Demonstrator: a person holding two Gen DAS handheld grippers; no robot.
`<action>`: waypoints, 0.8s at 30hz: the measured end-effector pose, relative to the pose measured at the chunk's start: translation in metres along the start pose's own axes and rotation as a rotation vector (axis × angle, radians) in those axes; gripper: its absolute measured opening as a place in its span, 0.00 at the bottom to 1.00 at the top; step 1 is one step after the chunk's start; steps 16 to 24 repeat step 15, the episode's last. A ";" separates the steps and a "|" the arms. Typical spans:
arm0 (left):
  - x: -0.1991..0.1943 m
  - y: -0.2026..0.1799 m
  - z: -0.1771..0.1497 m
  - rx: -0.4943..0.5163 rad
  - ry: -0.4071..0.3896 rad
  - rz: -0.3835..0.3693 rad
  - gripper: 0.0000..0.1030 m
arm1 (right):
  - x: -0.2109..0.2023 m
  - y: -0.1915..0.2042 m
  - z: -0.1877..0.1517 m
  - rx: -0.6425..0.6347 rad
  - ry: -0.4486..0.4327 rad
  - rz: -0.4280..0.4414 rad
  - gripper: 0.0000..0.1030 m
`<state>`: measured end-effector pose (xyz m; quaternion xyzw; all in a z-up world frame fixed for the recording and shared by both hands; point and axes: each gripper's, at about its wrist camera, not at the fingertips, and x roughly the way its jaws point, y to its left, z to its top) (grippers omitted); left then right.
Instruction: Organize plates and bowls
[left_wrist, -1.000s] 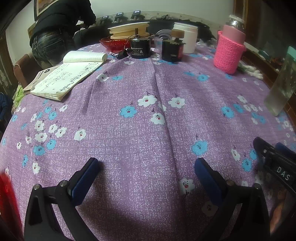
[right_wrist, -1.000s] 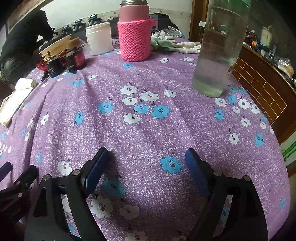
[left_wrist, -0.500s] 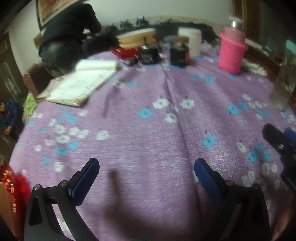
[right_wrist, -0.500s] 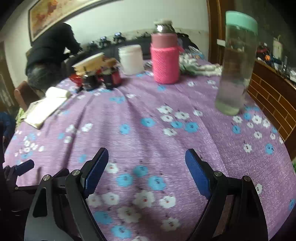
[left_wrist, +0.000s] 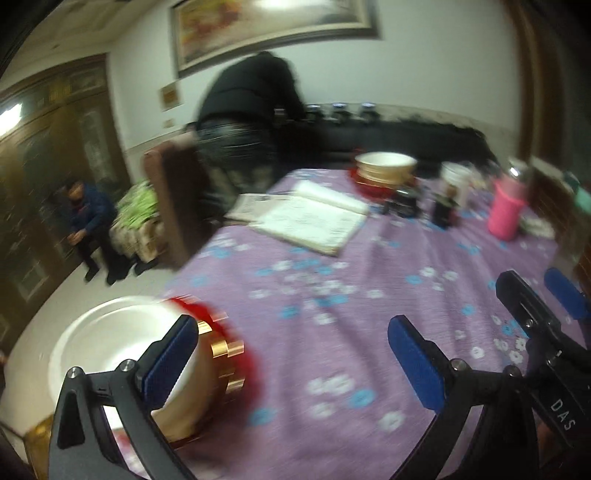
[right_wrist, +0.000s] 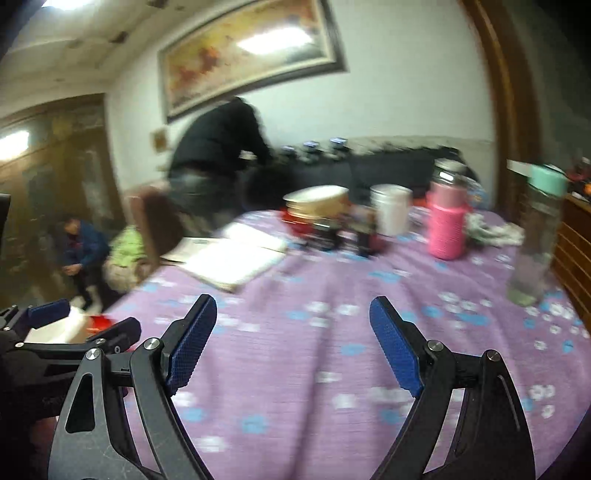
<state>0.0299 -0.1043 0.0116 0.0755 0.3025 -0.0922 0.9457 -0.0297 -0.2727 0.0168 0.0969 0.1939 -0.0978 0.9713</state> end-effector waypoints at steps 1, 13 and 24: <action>-0.008 0.015 -0.002 -0.022 -0.004 0.022 0.99 | -0.004 0.013 0.001 -0.013 -0.010 0.026 0.84; -0.047 0.141 -0.020 -0.216 -0.044 0.258 0.99 | -0.034 0.157 -0.002 -0.161 -0.051 0.287 0.84; -0.047 0.150 -0.023 -0.227 -0.039 0.260 0.99 | -0.034 0.173 -0.005 -0.192 -0.058 0.294 0.84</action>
